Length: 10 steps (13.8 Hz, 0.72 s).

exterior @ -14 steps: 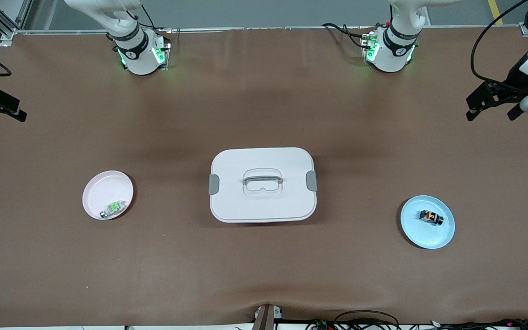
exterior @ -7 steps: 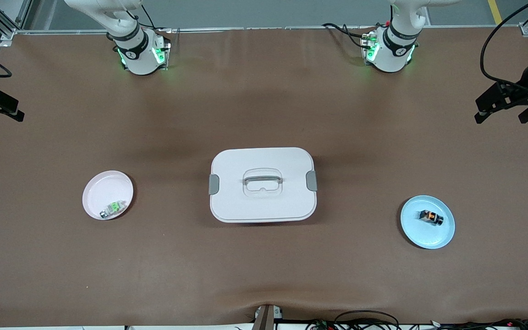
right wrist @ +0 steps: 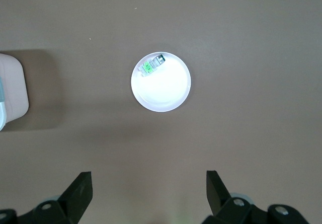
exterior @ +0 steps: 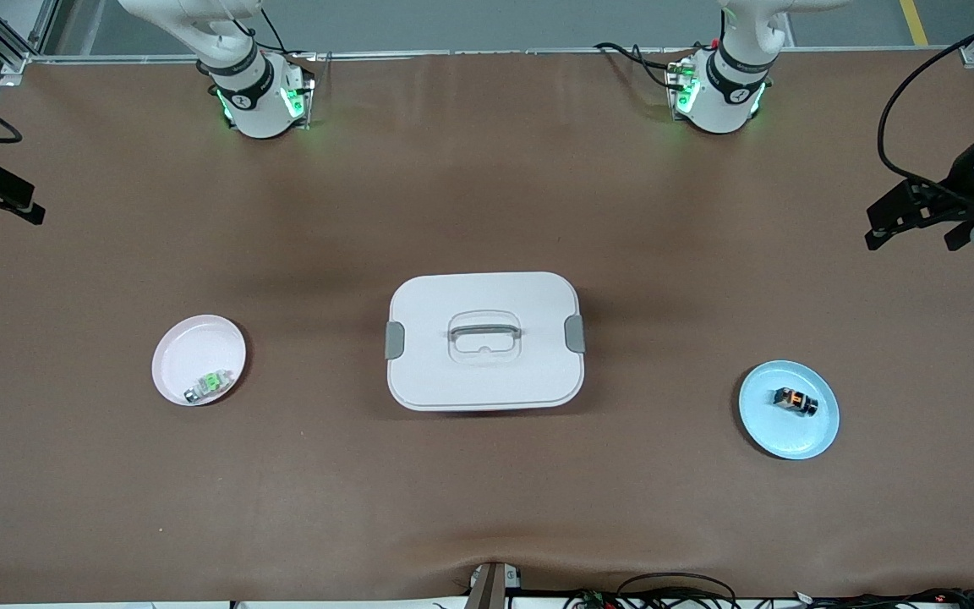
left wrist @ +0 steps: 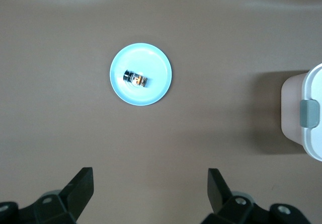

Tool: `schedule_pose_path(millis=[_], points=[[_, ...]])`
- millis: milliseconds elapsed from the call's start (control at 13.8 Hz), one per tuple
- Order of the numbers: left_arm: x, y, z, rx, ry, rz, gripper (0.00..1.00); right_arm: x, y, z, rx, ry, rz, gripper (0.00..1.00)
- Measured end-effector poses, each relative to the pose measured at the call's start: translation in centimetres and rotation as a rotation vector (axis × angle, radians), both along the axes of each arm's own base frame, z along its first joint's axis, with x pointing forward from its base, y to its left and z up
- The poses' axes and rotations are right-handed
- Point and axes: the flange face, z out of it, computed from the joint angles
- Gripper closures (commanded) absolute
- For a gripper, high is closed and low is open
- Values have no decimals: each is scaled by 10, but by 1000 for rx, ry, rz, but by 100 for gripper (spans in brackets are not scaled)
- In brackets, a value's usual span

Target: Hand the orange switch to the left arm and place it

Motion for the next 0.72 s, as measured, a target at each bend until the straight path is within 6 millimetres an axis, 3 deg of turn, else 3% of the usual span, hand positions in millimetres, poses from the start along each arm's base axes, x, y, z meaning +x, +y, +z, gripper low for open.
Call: schedule_pose_path(millis=[217,724], points=[[2,0,-9,1,31,0,0,0,0,0,0,0,0,0],[1,-2,-7,2,37,-3,0,0,0,0,0,0,0,0]])
